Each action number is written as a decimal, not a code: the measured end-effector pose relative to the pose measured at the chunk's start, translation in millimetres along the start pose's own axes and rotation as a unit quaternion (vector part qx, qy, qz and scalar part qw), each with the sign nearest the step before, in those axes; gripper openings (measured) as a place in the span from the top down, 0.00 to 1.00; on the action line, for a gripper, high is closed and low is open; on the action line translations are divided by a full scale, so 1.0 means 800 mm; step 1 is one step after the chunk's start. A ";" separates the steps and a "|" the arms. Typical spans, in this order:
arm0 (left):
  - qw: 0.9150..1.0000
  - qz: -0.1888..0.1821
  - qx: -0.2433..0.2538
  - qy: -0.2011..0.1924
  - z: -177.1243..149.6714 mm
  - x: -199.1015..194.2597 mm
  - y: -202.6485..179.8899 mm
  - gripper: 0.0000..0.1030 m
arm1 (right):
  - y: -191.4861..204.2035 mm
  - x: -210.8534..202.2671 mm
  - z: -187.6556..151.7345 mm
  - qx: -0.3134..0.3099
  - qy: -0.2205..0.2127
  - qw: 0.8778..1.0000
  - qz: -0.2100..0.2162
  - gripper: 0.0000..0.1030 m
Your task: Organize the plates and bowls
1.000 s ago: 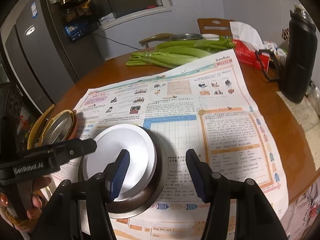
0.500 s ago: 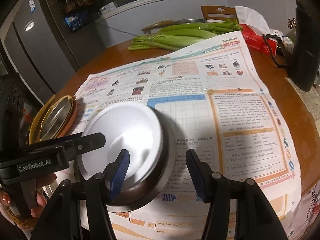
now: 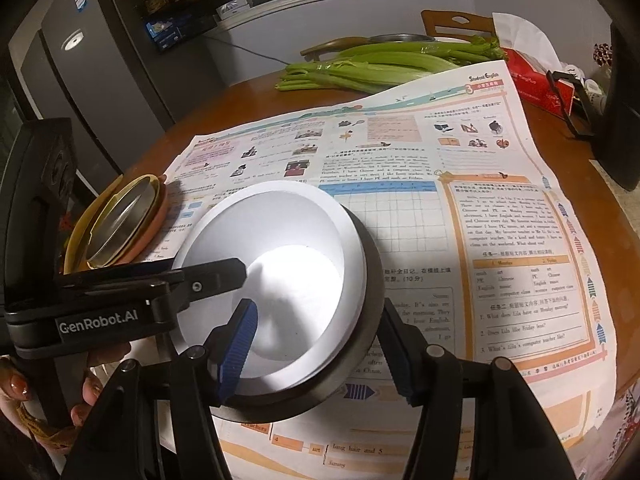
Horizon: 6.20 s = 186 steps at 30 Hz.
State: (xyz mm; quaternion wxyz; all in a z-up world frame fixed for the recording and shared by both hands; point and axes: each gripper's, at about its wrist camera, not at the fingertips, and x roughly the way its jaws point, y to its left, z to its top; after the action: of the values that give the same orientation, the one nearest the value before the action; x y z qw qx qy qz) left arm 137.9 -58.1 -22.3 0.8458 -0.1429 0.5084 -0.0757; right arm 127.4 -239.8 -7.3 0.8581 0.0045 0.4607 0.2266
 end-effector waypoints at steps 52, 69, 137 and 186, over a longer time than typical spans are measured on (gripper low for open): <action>0.998 -0.022 -0.030 -0.050 -0.005 -0.067 0.044 0.43 | 0.073 -0.011 0.021 -0.039 -0.019 0.998 0.043 0.39; 0.993 0.010 -0.072 -0.098 -0.001 -0.125 0.108 0.43 | 0.151 -0.002 0.054 -0.101 -0.027 0.992 0.072 0.39; 0.977 0.087 -0.149 -0.123 0.013 -0.143 0.245 0.42 | 0.276 0.097 0.098 -0.199 -0.017 0.978 0.060 0.39; 0.964 -0.010 -0.242 -0.109 0.003 -0.140 0.304 0.32 | 0.254 0.086 0.115 -0.129 0.006 0.985 0.112 0.37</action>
State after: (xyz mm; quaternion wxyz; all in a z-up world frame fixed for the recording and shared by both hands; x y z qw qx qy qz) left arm 83.1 203.7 -4.5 0.8356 -0.3554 0.4150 0.0573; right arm 154.8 -12.0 35.0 0.8179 -0.0558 0.4291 0.3793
